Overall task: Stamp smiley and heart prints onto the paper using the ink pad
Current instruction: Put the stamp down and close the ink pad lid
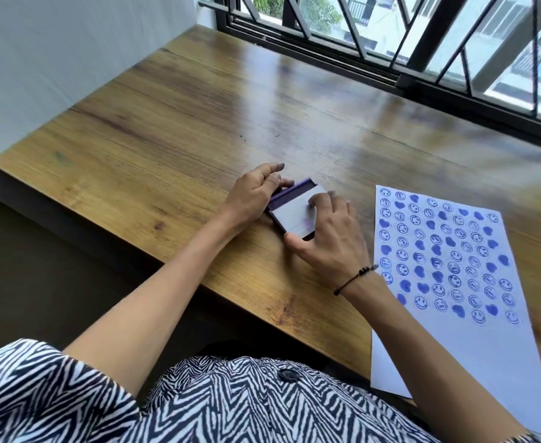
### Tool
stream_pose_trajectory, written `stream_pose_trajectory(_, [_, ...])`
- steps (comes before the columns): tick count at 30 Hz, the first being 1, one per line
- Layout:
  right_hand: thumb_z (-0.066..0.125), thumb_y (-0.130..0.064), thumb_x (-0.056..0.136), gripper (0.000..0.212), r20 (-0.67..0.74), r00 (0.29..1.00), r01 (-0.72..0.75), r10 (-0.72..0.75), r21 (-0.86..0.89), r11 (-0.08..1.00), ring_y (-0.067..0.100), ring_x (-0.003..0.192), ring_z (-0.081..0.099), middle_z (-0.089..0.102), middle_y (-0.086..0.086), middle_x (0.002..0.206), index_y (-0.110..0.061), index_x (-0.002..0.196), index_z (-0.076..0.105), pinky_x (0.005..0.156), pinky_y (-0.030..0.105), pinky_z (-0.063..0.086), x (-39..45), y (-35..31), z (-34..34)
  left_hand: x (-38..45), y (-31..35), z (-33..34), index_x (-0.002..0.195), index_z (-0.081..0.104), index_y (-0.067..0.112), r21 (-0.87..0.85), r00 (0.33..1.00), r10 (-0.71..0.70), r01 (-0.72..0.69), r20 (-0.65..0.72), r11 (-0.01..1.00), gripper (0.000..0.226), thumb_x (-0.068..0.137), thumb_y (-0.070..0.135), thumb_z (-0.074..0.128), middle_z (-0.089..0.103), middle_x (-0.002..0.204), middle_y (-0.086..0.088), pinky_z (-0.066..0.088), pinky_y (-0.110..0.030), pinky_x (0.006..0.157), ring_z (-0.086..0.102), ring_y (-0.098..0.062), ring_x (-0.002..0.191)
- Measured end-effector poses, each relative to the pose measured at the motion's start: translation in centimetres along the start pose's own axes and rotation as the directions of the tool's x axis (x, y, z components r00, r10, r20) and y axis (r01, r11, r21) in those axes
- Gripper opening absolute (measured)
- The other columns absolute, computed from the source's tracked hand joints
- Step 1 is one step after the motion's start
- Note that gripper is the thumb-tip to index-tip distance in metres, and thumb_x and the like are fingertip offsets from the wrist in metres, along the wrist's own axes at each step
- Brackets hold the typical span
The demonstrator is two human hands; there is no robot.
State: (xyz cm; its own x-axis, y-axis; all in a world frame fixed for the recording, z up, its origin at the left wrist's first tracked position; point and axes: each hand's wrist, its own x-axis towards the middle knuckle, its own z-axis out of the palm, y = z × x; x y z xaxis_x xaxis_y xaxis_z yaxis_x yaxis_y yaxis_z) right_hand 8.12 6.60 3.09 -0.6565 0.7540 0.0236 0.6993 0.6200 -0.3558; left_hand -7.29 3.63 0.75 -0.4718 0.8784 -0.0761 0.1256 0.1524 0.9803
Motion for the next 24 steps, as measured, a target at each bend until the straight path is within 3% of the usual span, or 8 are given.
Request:
stream_pose_trajectory(4, [0.06,-0.043,0.07,0.061,0.03,1.0,-0.002,0.003,-0.041,0.999,0.038,0.117,0.039,0.04,0.021,0.135,-0.007,0.116,0.042,0.099,0.042,0.035,-0.5,0.1,0.1,0.0,-0.1,-0.1,0.124,0.047,0.011,0.009,1.0,0.007,-0.007,0.003,1.0,0.031,0.095,0.018,0.039,0.068,0.11,-0.011,0.045,-0.03,0.094,0.062,-0.016,0.102])
stream_pose_trajectory(14, [0.06,-0.046,0.07,0.06,-0.009,1.0,-0.01,0.01,-0.043,0.999,0.037,0.111,0.041,0.046,0.02,0.126,-0.007,0.113,0.044,0.097,0.041,0.035,0.1,-0.1,-0.3,0.1,-0.4,0.0,0.124,0.047,0.011,0.009,1.0,0.03,-0.03,-0.007,1.0,0.031,0.095,0.018,0.04,0.068,0.105,-0.008,0.045,-0.032,0.095,0.062,-0.017,0.099])
stream_pose_trajectory(24, [0.062,-0.045,0.07,0.058,0.081,0.997,-0.013,0.01,0.03,0.999,0.034,0.112,0.042,0.049,0.015,0.121,-0.01,0.112,0.045,0.094,0.04,0.037,0.9,0.2,-0.6,0.2,-0.5,-0.1,0.122,0.049,0.012,0.024,0.999,0.033,-0.033,-0.002,0.999,0.03,0.094,0.02,0.041,0.069,0.103,-0.006,0.046,-0.038,0.099,0.063,-0.017,0.098])
